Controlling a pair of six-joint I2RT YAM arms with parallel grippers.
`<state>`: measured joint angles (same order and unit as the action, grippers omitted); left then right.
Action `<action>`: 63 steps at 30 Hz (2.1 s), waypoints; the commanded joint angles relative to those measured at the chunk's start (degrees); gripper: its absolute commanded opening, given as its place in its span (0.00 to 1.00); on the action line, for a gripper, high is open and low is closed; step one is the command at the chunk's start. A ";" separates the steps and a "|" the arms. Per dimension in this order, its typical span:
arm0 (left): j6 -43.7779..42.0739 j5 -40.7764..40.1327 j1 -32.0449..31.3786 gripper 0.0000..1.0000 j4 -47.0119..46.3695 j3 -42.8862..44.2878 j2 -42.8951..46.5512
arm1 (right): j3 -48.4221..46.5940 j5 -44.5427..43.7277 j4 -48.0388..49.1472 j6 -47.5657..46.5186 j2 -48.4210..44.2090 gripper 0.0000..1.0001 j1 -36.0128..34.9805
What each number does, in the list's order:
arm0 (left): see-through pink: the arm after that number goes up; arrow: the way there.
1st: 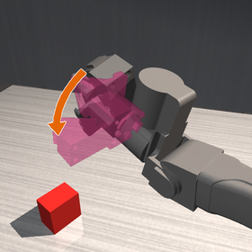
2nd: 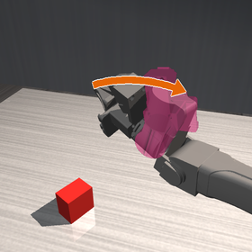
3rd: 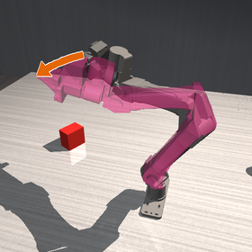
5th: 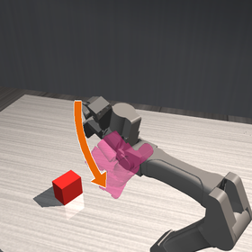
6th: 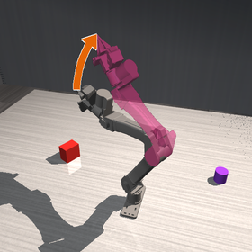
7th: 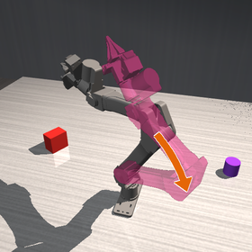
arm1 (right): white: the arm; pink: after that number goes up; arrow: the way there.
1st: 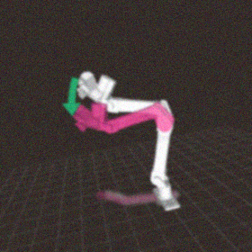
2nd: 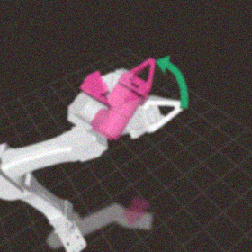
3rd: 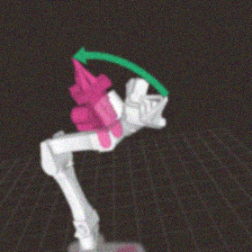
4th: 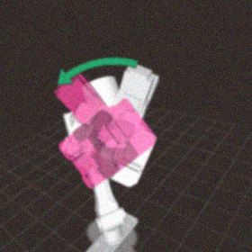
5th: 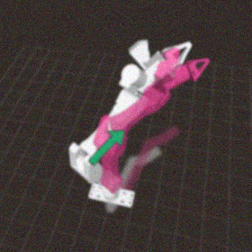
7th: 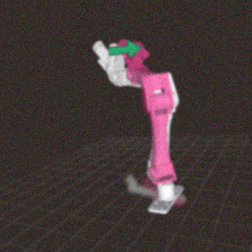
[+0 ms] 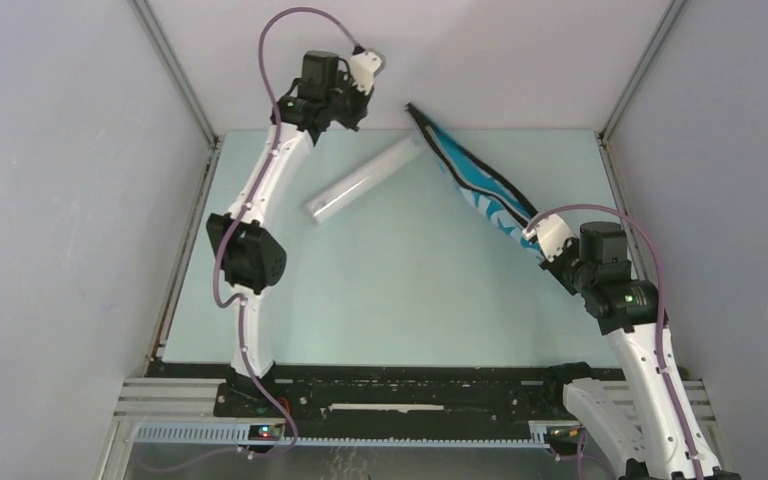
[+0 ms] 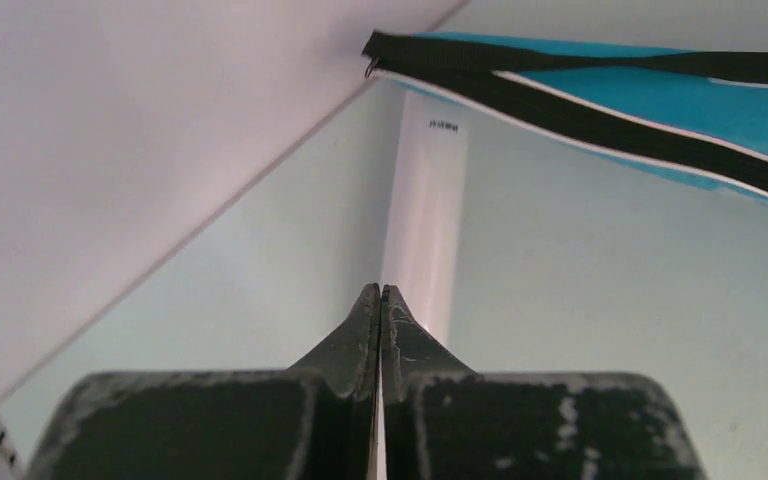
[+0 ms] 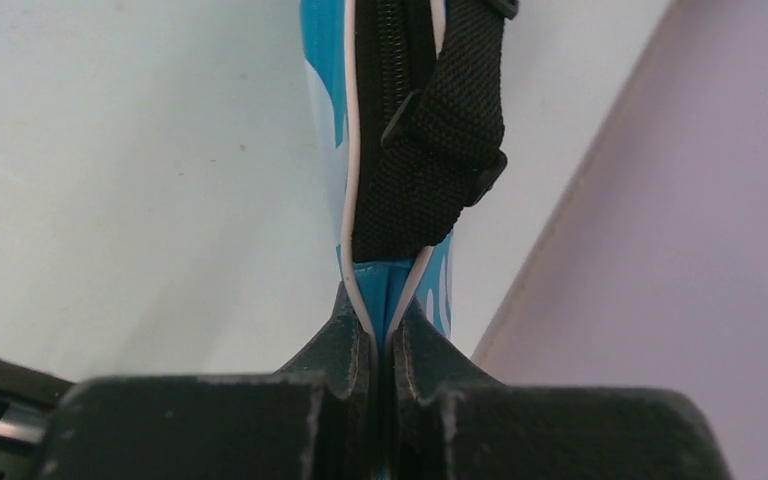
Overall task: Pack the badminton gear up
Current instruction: Place the racket bag at the center of the board.
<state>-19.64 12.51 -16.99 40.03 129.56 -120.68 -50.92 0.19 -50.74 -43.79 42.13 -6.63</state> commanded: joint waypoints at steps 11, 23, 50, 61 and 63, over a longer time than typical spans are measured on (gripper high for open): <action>-0.31 -0.38 -0.76 0.63 -8.10 -1.05 -8.54 | 0.74 6.88 5.23 7.50 0.53 0.00 0.93; 0.01 -4.12 -0.45 0.92 -10.72 -0.95 -6.84 | -10.34 13.02 10.98 14.92 2.12 0.00 0.66; 3.29 -8.79 8.91 1.00 -5.95 -37.85 52.41 | -26.35 25.44 5.83 -0.24 19.83 0.00 -24.63; 5.76 -4.79 8.91 1.00 -5.67 -44.15 57.85 | -5.42 1.89 31.30 -8.29 21.81 0.00 -29.01; 6.12 -5.32 8.91 1.00 -6.36 -44.55 57.62 | 0.77 -5.95 41.17 -13.73 21.73 0.00 -30.10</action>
<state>-15.35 6.42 -8.12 35.20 86.06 -63.46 -57.89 14.87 -32.51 -48.53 65.04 -35.75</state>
